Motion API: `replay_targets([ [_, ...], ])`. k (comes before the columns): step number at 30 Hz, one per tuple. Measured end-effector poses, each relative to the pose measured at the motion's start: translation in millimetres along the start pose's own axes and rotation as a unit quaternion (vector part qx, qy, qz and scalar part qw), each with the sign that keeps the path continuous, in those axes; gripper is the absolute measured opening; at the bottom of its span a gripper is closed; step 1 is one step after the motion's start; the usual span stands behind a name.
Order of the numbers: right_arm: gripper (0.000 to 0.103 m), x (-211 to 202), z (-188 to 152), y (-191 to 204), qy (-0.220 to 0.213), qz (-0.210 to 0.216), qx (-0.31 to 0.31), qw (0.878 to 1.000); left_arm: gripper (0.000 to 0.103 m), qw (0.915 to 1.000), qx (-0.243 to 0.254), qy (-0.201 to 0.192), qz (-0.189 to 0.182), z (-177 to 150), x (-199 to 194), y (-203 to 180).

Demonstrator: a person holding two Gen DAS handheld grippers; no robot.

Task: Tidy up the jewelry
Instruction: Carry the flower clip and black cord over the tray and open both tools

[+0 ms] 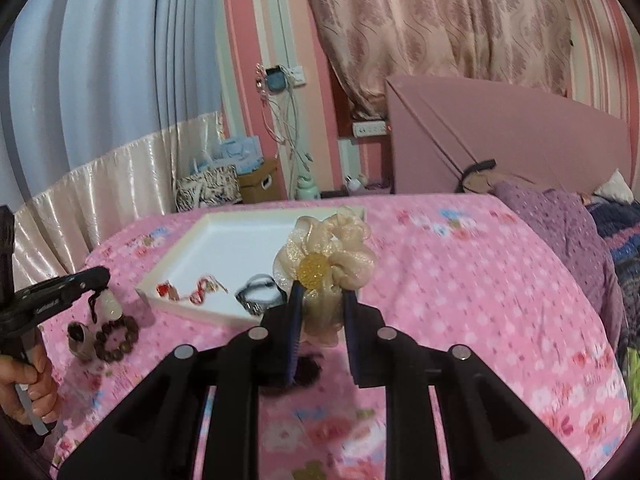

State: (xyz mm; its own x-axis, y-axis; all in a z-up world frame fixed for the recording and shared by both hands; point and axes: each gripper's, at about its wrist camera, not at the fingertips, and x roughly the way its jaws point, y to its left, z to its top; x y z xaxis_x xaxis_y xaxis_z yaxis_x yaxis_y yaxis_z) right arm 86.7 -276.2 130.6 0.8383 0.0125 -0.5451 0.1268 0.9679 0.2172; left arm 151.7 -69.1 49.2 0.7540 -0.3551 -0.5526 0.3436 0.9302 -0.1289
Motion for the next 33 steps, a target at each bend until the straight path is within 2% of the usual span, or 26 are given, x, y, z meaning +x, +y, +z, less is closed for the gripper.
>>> replay_targets([
  [9, 0.020, 46.2, 28.9, 2.7, 0.011, 0.011, -0.004, 1.000, 0.013, 1.0000, 0.005, -0.007, 0.004, 42.8, 44.2, 4.3],
  [17, 0.020, 100.6, 30.4, -8.9, 0.047, 0.023, 0.022, 0.998, 0.013, 0.9999, -0.010, 0.006, 0.008, 56.0, 94.6, 11.7],
  [25, 0.020, 153.8, 28.0, -8.8, 0.089, 0.034, 0.011, 0.995, 0.013, 0.9991, -0.030, 0.027, 0.012, 46.5, 140.6, 19.6],
  [33, 0.020, 178.9, 13.9, -10.3, 0.110, 0.026, 0.002, 0.994, 0.013, 0.9968, -0.034, 0.068, 0.022, 32.3, 173.4, 18.1],
])
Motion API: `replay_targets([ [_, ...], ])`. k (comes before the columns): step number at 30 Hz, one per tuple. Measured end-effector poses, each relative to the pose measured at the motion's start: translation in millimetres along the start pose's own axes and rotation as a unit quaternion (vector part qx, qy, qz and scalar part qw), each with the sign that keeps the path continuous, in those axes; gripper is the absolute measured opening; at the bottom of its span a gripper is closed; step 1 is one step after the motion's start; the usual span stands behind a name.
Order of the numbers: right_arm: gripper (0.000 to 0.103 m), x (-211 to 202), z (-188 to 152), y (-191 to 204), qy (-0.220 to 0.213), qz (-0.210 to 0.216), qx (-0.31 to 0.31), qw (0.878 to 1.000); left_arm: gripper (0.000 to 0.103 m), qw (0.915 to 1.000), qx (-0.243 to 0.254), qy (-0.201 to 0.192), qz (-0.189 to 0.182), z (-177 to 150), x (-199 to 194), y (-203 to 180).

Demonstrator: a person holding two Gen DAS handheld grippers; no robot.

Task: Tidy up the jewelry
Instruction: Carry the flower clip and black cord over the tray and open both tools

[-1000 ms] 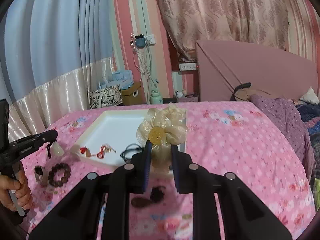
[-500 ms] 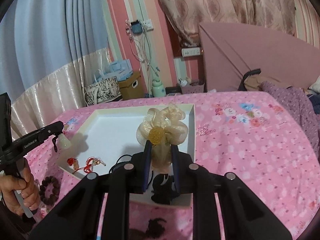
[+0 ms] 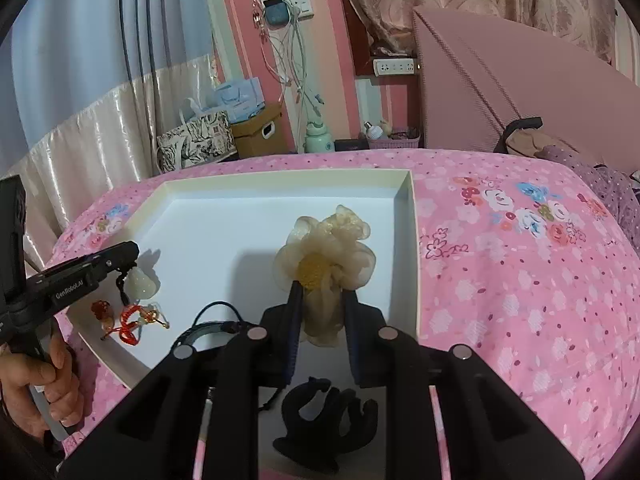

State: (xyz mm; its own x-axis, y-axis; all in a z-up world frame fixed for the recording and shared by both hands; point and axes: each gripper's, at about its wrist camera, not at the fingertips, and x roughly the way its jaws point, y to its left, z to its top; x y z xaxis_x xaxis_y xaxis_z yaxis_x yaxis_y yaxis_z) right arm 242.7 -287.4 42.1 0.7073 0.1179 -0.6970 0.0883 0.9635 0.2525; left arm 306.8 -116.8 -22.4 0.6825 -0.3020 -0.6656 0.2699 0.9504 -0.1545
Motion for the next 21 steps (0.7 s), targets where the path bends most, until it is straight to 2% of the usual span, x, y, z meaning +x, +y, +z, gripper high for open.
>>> replay_targets([
  [3, 0.020, 6.1, -1.1, -3.8, 0.009, 0.001, 0.008, 1.000, 0.013, 0.9998, 0.012, 0.004, 0.014, -1.2, 3.8, -5.1],
  [16, 0.024, 22.7, -9.5, 2.9, 0.038, -0.020, -0.003, 0.999, 0.014, 0.9991, 0.011, 0.035, 0.022, -2.5, 16.3, -3.3],
  [19, 0.028, 22.8, -10.1, 4.2, 0.035, -0.024, -0.007, 0.999, 0.014, 0.9990, 0.010, 0.035, 0.027, -3.2, 15.3, -3.3],
  [21, 0.035, 21.7, -9.4, 3.5, 0.033, -0.023, -0.005, 0.999, 0.014, 0.9990, 0.006, 0.036, 0.027, -3.4, 15.0, -1.6],
])
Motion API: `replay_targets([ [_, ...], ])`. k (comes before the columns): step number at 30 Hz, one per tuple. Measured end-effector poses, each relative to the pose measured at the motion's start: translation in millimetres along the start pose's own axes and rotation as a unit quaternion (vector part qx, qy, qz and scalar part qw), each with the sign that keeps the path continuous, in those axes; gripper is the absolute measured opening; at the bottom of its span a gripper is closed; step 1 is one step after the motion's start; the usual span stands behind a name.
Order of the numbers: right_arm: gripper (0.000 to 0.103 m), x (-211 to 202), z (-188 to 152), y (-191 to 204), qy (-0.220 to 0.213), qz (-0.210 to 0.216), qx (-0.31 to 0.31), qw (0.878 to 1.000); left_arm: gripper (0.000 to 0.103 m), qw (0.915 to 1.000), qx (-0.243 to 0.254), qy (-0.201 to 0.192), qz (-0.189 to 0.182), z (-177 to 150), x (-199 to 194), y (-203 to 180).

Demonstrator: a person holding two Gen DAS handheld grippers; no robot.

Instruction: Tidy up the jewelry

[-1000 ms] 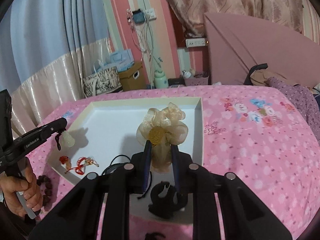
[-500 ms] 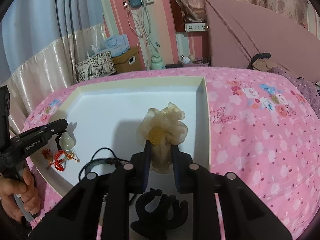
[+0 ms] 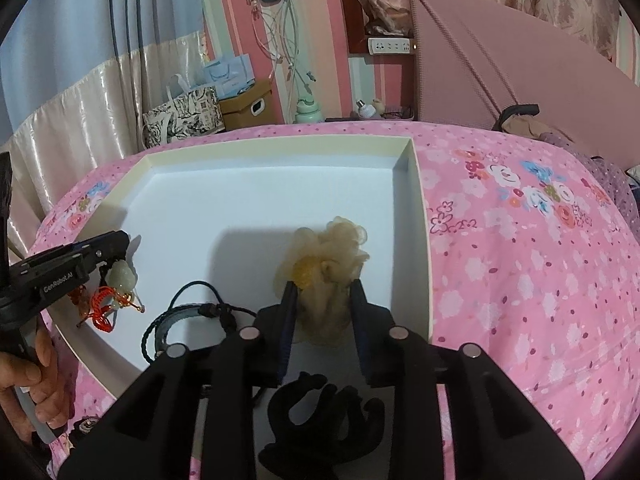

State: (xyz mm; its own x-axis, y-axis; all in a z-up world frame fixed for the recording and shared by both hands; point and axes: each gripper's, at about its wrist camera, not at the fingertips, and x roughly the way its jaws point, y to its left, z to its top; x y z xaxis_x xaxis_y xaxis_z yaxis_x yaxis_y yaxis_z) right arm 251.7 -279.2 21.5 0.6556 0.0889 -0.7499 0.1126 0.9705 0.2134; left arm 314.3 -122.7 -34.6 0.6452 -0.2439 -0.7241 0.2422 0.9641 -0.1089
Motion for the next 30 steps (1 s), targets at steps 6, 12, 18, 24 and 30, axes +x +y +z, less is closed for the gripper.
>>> replay_targets([
  [6, 0.047, -16.6, 4.4, -3.0, -0.024, -0.002, 0.004, 1.000, 0.036, 1.0000, -0.004, -0.009, 0.002, 3.0, -4.3, 2.1],
  [12, 0.050, -50.8, 14.0, -7.7, -0.076, -0.011, 0.015, 0.997, 0.053, 0.9996, -0.010, -0.027, 0.001, 14.9, -24.7, 8.7],
  [18, 0.050, -126.1, 11.0, -6.1, -0.125, -0.014, 0.012, 0.992, 0.056, 0.9967, -0.021, -0.078, 0.004, 23.9, -99.9, 29.7],
  [24, 0.050, -175.2, -37.6, -15.5, -0.124, -0.035, -0.001, 0.992, 0.058, 0.9922, 0.024, -0.105, 0.062, -8.3, -169.5, 64.1],
  [30, 0.050, -195.1, -97.3, -20.0, -0.105, -0.041, 0.029, 0.993, 0.058, 0.9900, -0.005, -0.101, 0.099, -72.6, -210.7, 126.6],
])
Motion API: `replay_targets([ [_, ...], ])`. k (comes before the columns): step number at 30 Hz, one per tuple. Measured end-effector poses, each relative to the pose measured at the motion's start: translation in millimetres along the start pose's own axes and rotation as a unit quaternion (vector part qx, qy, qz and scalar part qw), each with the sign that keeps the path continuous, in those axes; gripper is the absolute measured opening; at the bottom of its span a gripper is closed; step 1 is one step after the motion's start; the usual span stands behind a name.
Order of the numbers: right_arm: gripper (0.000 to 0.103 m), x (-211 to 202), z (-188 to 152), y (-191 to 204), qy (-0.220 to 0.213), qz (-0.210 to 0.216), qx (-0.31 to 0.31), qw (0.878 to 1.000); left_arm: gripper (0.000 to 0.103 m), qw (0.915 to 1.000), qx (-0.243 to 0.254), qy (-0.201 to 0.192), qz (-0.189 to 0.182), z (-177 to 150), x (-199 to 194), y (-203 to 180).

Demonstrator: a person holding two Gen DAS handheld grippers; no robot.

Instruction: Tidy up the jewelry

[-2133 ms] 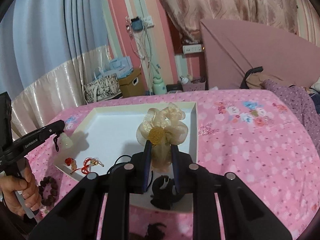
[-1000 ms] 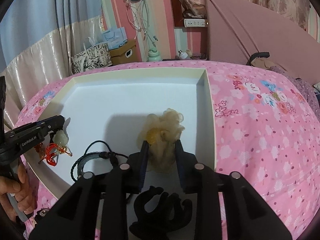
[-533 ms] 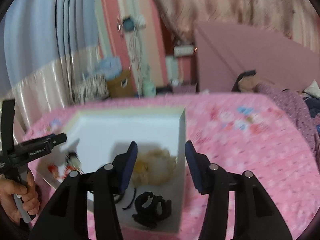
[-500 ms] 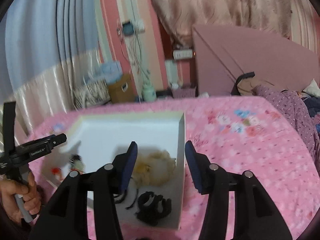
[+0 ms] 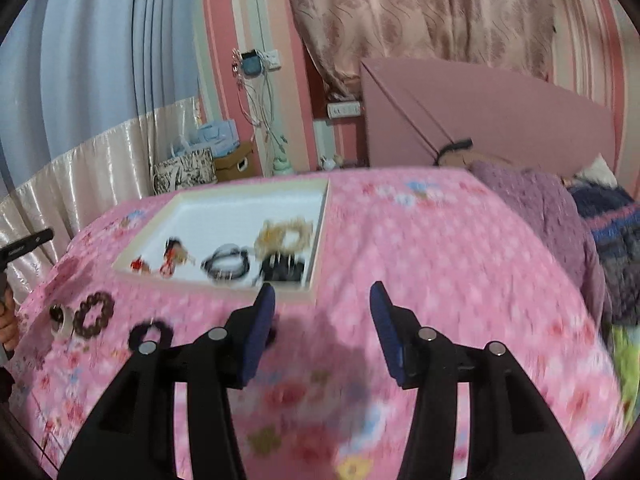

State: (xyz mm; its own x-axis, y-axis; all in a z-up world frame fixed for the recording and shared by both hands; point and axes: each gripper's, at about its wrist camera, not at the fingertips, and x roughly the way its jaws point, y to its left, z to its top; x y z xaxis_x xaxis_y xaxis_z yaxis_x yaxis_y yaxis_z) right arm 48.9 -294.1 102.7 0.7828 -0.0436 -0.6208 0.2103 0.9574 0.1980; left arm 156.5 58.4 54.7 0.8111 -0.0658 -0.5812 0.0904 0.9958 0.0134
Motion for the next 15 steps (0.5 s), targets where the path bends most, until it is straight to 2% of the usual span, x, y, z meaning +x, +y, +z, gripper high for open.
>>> replay_targets([
  [3, 0.050, -2.9, -21.2, 13.4, 0.014, 0.004, 0.002, 1.000, 0.058, 0.9996, -0.004, 0.019, 0.021, -30.9, -2.8, 23.9],
  [8, 0.050, 2.6, -43.2, 54.9, 0.037, 0.041, -0.002, 0.998, 0.058, 0.9981, -0.024, 0.055, 0.014, -68.8, 2.5, 49.8],
  [11, 0.062, 6.3, -52.3, 89.9, 0.044, 0.057, -0.020, 0.997, 0.058, 0.9980, -0.012, 0.062, 0.006, -80.7, 2.6, 47.5],
  [15, 0.065, 20.4, -60.1, 134.0, 0.059, 0.080, -0.036, 0.994, 0.058, 0.9968, 0.001, 0.079, -0.008, -91.3, 6.1, 42.5],
])
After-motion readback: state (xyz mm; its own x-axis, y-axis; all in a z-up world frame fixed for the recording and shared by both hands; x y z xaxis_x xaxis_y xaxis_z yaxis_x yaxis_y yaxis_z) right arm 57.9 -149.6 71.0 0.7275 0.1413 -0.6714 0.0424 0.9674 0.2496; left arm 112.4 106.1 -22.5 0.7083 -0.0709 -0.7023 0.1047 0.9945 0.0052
